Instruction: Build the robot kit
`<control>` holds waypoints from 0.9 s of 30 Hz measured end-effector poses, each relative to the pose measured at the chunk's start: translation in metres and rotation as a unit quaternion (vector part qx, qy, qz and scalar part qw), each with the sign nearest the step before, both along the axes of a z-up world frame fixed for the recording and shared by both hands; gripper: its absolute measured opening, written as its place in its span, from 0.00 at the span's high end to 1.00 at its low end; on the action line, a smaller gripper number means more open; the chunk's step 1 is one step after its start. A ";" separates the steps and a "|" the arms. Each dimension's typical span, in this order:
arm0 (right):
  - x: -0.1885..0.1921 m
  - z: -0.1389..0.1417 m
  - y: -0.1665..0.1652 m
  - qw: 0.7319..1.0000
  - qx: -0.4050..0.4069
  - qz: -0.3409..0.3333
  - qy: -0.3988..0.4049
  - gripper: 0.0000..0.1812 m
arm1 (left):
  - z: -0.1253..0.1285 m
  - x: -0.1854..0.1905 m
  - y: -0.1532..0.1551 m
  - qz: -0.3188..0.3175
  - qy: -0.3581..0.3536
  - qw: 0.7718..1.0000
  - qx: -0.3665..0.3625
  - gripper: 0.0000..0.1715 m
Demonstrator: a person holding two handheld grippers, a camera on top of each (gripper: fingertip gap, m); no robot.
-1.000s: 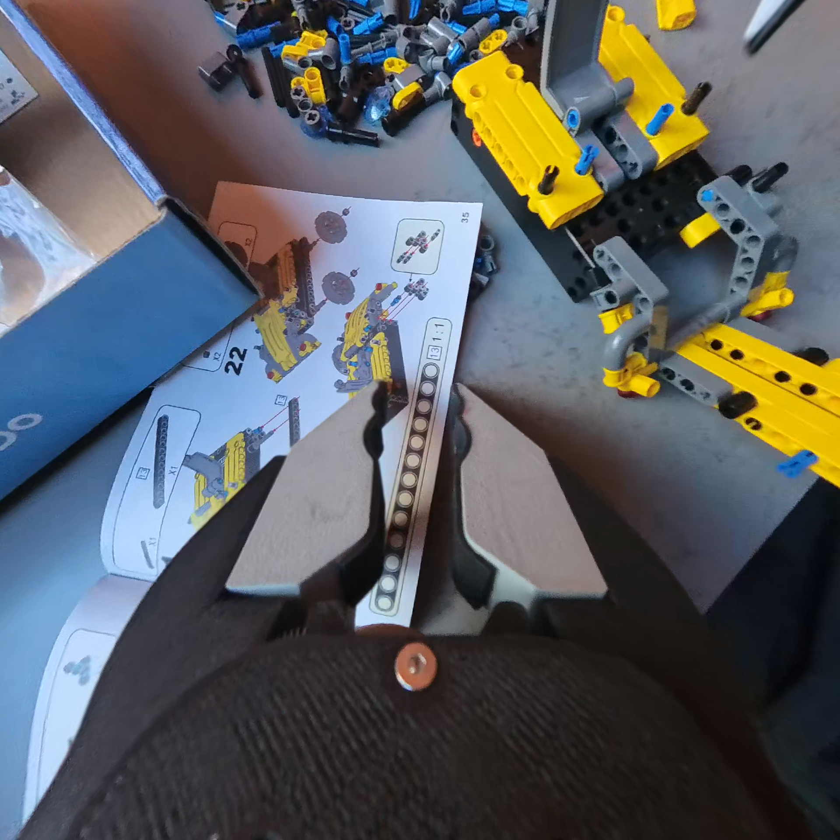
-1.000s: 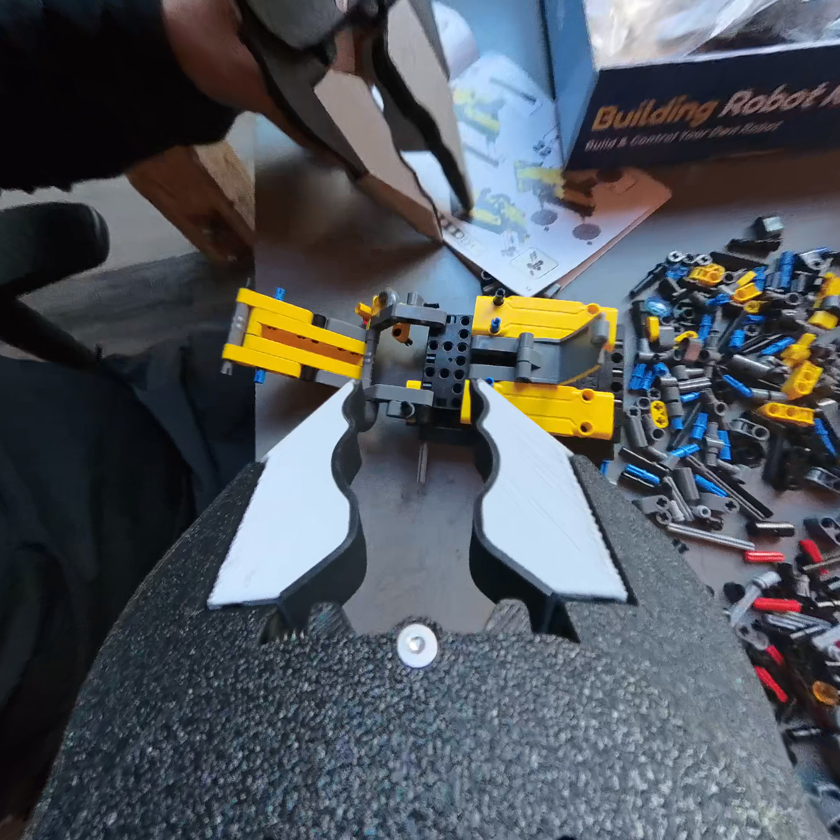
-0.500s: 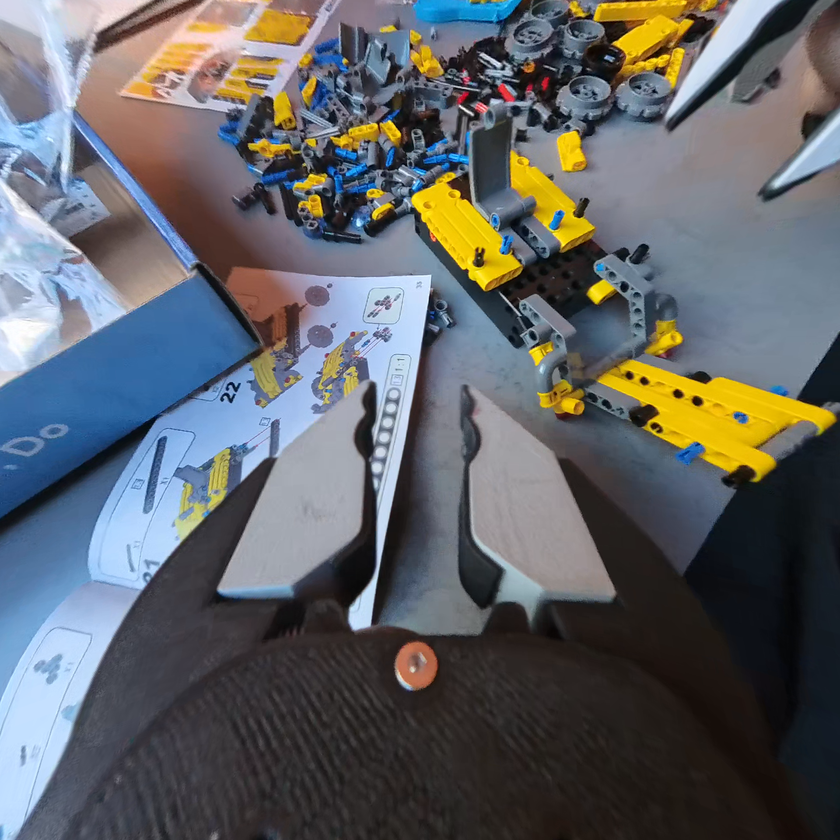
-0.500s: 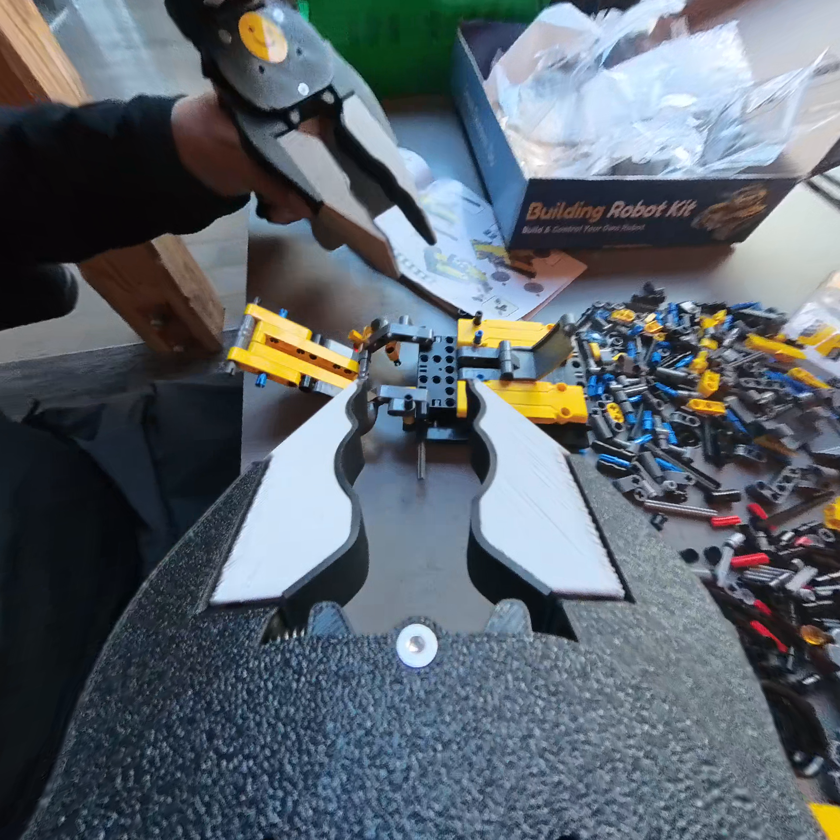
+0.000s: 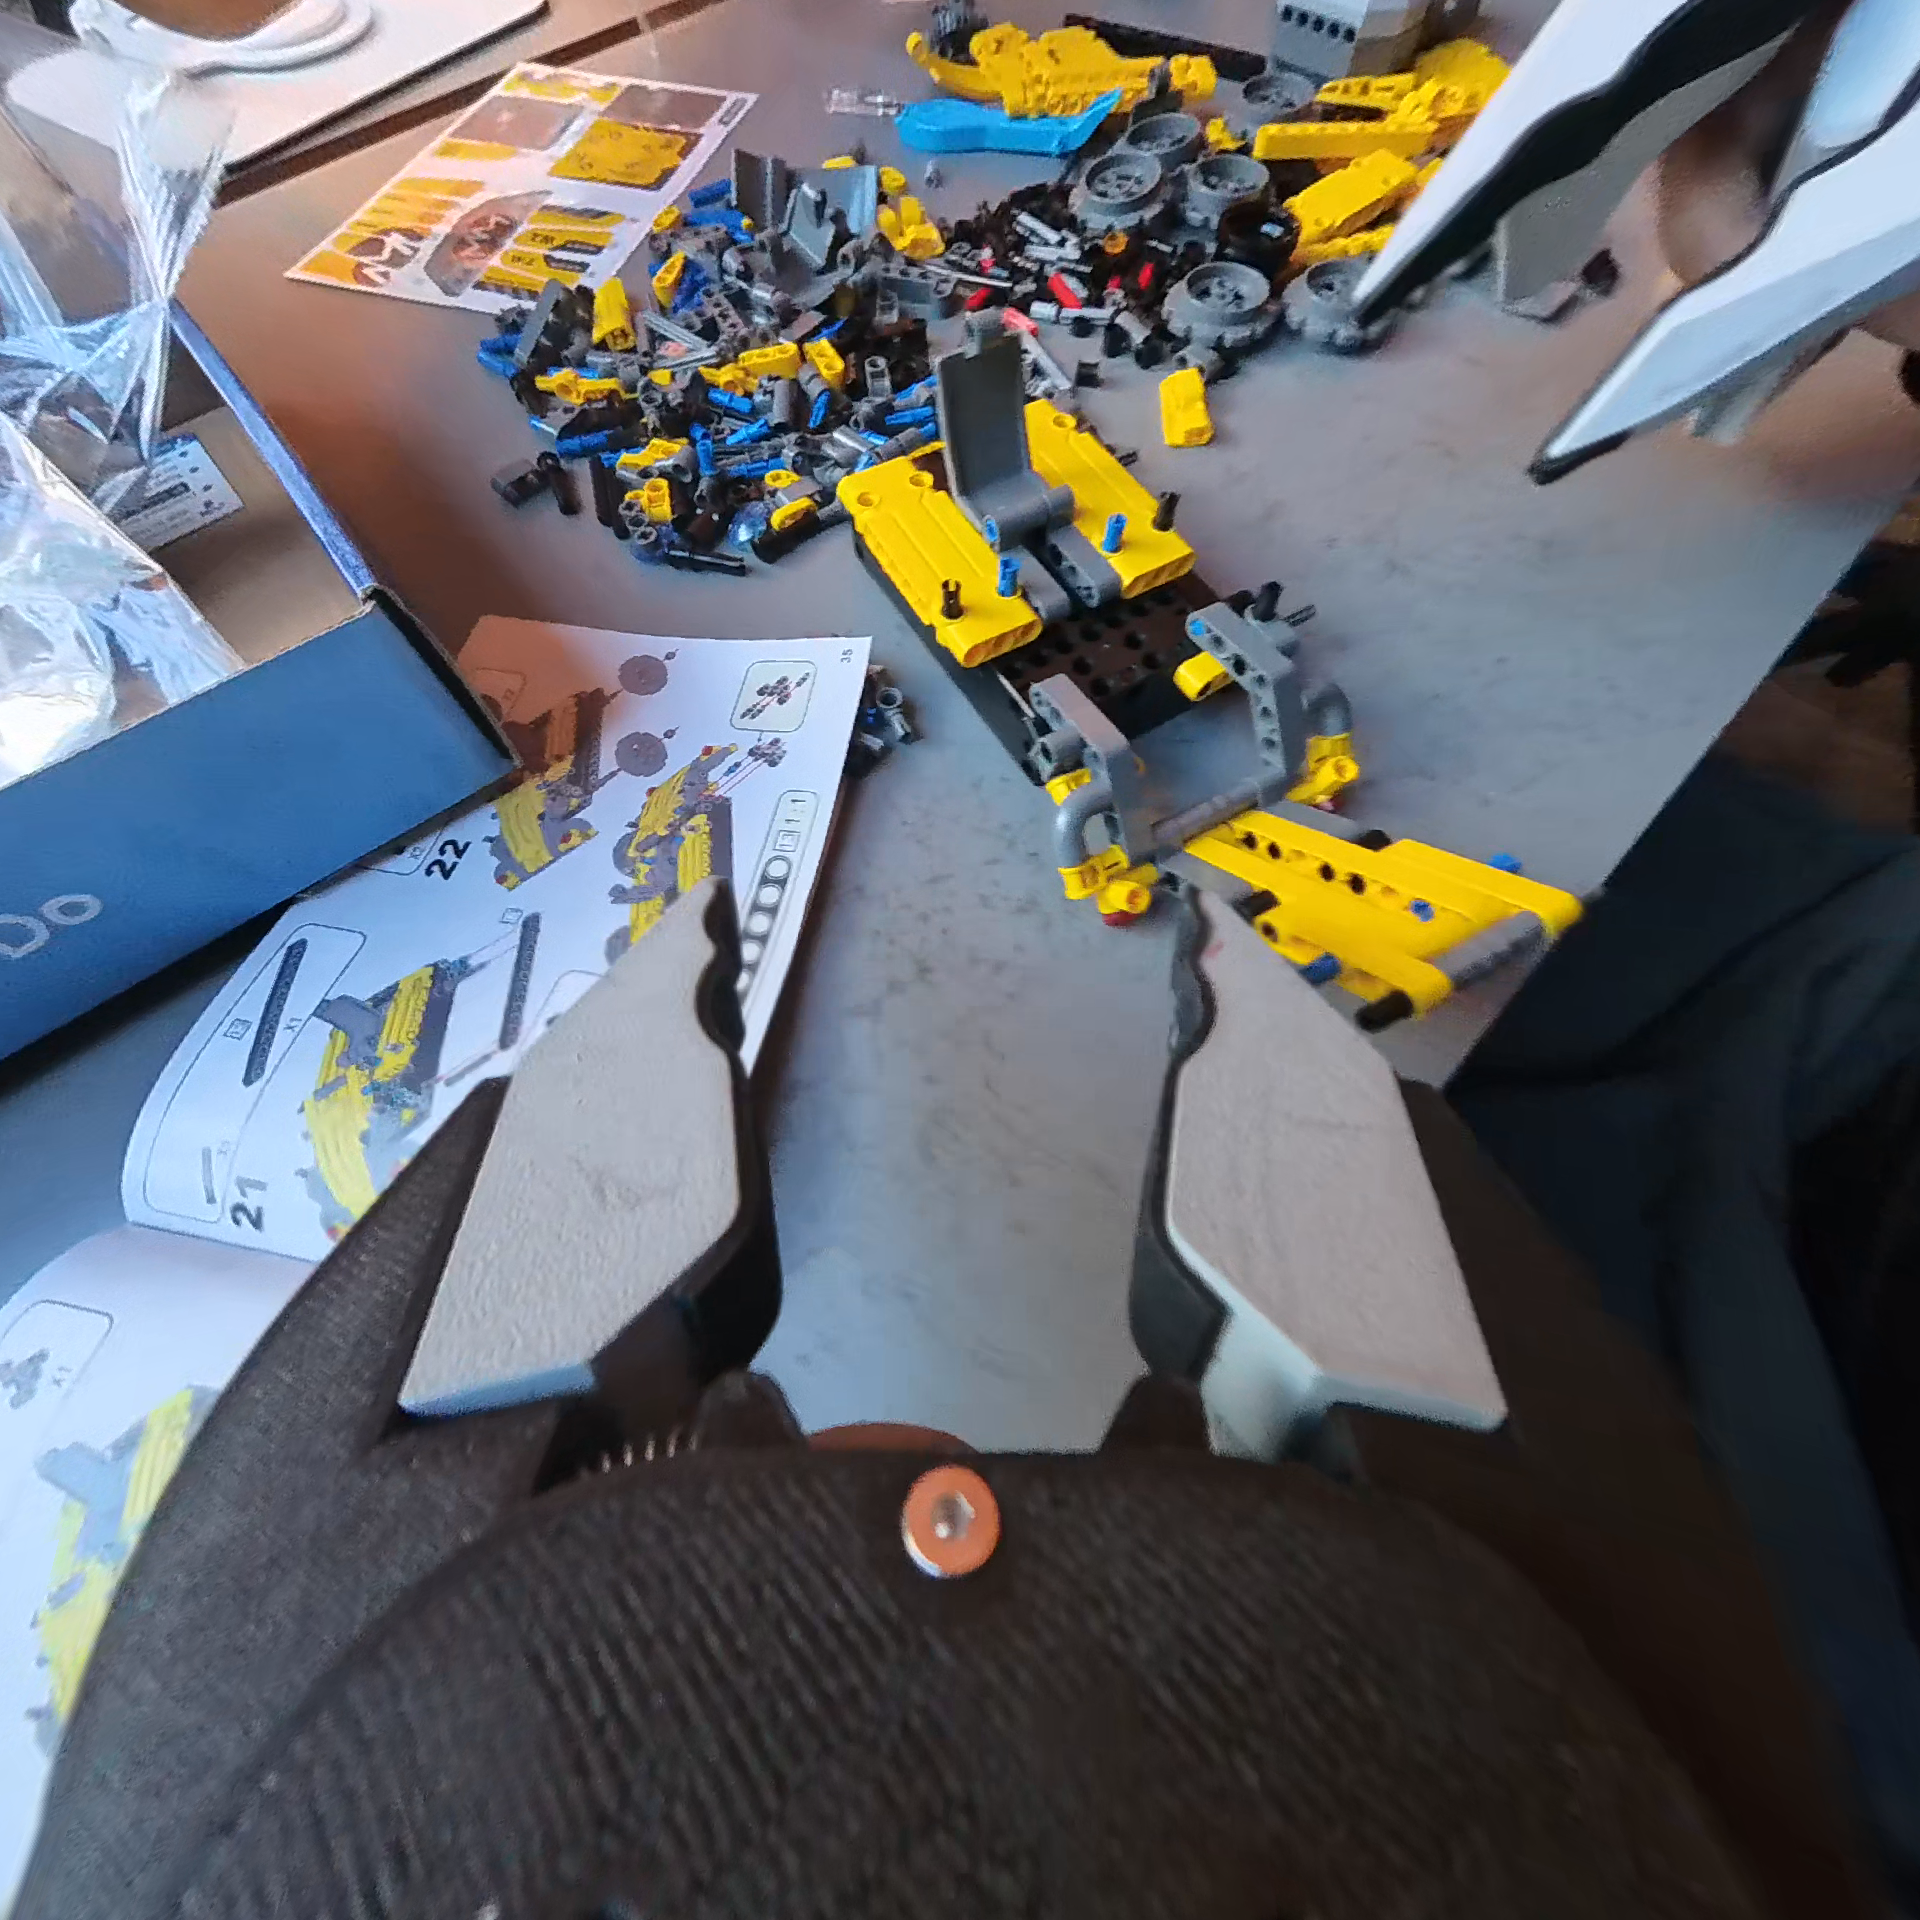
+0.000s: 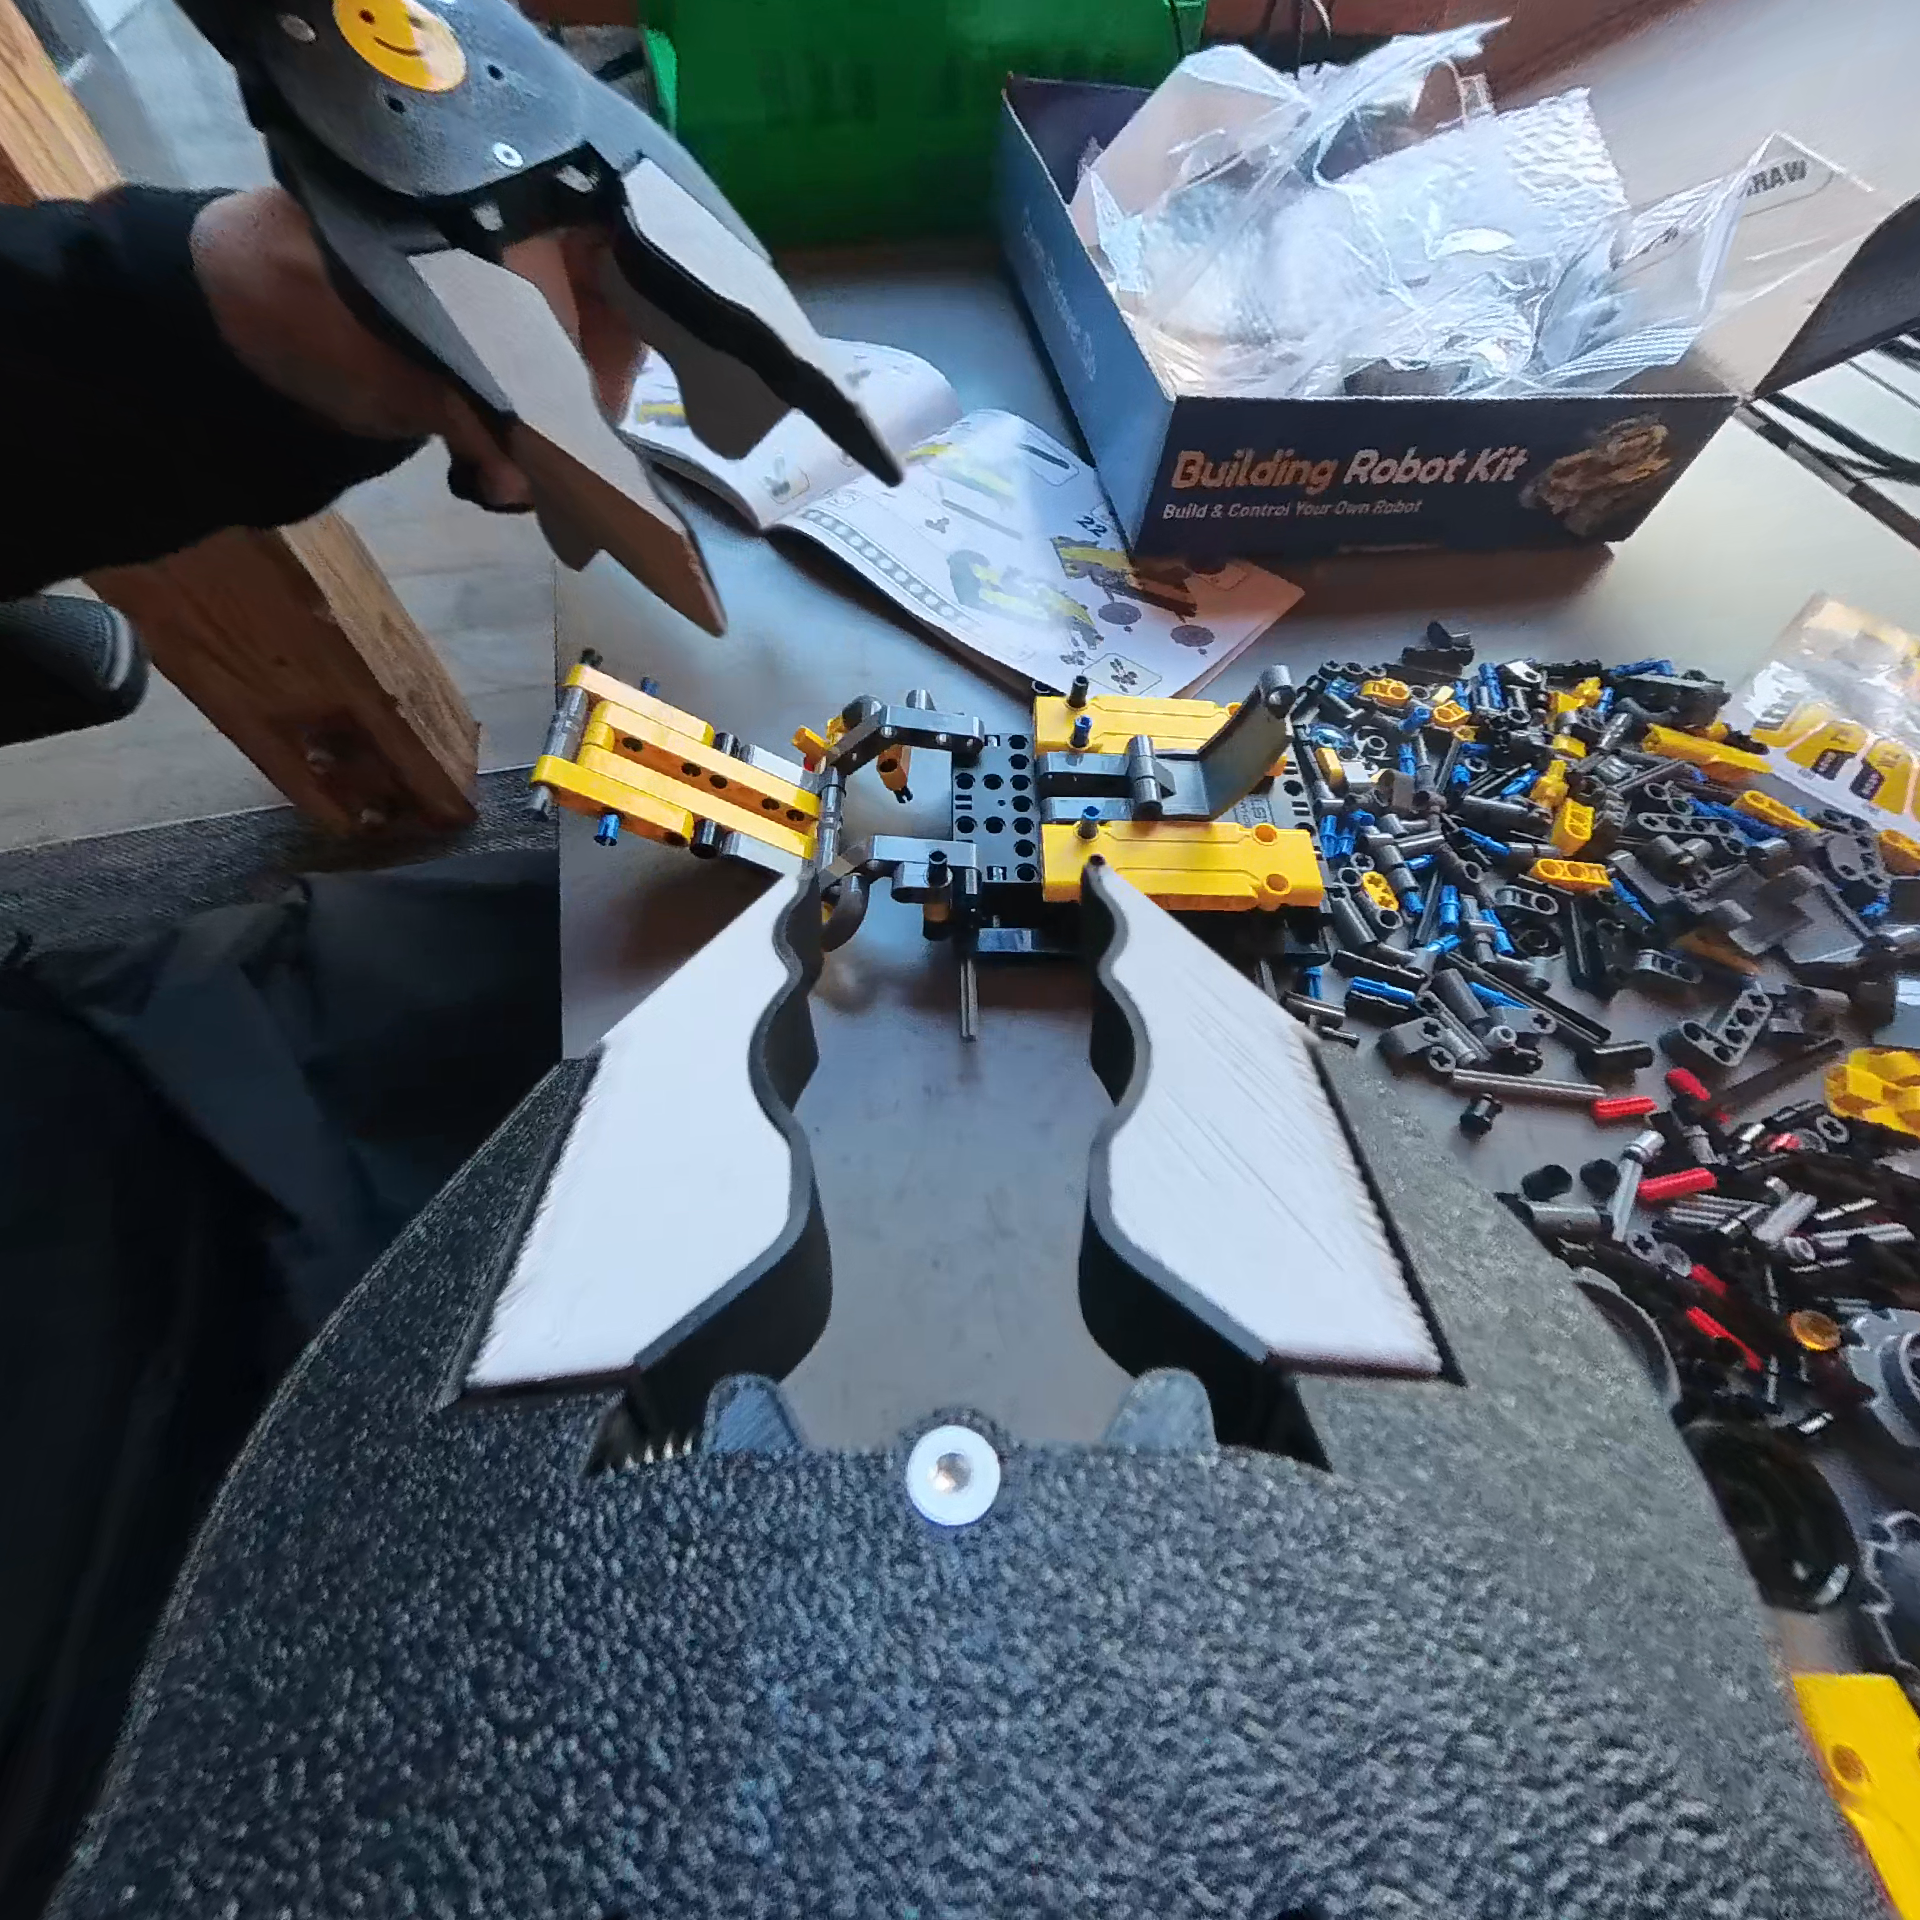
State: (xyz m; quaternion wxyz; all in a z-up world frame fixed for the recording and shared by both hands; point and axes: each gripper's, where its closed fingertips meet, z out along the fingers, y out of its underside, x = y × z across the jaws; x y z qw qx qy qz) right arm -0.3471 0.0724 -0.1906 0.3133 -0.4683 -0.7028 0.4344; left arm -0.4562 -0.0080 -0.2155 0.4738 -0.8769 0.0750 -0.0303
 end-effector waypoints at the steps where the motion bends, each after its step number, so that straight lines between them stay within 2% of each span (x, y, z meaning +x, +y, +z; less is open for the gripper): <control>1: 0.002 0.002 0.001 1.000 0.000 -0.002 0.001 0.72 | 0.001 0.002 -0.003 0.000 -0.001 1.000 0.001 0.53; 6: 0.010 0.021 0.007 0.999 0.005 -0.008 0.053 0.77 | -0.005 -0.002 -0.024 0.038 0.004 0.999 -0.008 0.53; 9: 0.011 0.024 0.012 0.998 0.000 -0.013 0.060 0.77 | -0.012 -0.016 -0.041 0.084 -0.018 0.996 -0.017 0.52; 12: 0.009 0.022 0.015 0.998 -0.003 -0.010 0.059 0.77 | -0.020 -0.030 -0.061 0.103 -0.019 0.994 -0.037 0.51; 15: 0.007 0.028 0.024 0.996 0.025 -0.020 0.081 0.81 | -0.029 -0.044 -0.083 0.083 0.021 0.992 -0.096 0.52; 18: 0.006 0.039 0.020 0.995 -0.020 -0.010 0.093 0.81 | -0.031 -0.070 -0.099 0.089 0.058 0.981 -0.165 0.51; 22: 0.008 0.036 0.021 0.996 -0.024 -0.009 0.089 0.81 | -0.035 -0.084 -0.098 0.096 0.070 0.973 -0.198 0.49; 24: 0.008 0.036 0.020 0.996 -0.028 -0.008 0.089 0.81 | -0.042 -0.092 -0.091 0.097 0.103 0.967 -0.211 0.51; 27: 0.009 0.039 0.014 0.994 -0.053 0.005 0.095 0.81 | -0.041 -0.095 -0.080 0.080 0.127 0.967 -0.204 0.61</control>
